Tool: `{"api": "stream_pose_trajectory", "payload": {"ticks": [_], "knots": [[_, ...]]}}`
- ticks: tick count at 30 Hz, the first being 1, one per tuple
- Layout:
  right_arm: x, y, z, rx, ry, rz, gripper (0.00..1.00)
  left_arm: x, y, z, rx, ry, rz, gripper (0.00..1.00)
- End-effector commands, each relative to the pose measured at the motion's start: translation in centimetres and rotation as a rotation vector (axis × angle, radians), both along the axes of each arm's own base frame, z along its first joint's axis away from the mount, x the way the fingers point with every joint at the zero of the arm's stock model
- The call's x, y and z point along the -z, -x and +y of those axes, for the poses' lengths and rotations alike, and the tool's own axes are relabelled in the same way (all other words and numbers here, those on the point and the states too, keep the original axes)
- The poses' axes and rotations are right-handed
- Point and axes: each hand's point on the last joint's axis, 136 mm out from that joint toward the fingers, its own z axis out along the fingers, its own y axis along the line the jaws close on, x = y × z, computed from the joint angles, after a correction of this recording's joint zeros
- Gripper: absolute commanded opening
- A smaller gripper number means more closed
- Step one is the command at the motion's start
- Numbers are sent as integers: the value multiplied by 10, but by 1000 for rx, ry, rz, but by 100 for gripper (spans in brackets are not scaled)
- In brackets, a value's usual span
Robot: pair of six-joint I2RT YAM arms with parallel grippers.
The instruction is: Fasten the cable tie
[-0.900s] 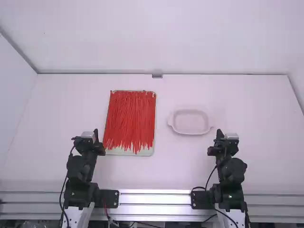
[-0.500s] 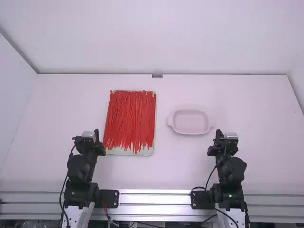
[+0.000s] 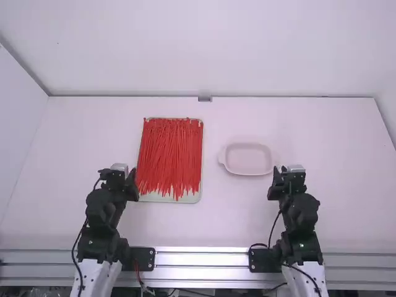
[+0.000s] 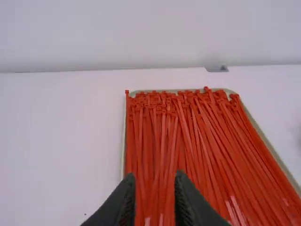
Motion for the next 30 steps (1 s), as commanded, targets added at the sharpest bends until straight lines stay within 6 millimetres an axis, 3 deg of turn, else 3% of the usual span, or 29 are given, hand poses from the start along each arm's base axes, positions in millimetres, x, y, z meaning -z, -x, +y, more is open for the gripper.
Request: {"api": "stream_pose_trajectory", "payload": {"ticks": [1,9,30], "knots": [[-19,-5,7,-28,-10,-15,27,-14,-3,-9,49,12,5,27],[-21,-20,26,-100,-19,62,43,-14,-14,-23,116,57,136,43],[3,-71,81,-264,-24,280,82,-4,-55,-58,295,160,450,82]]}}
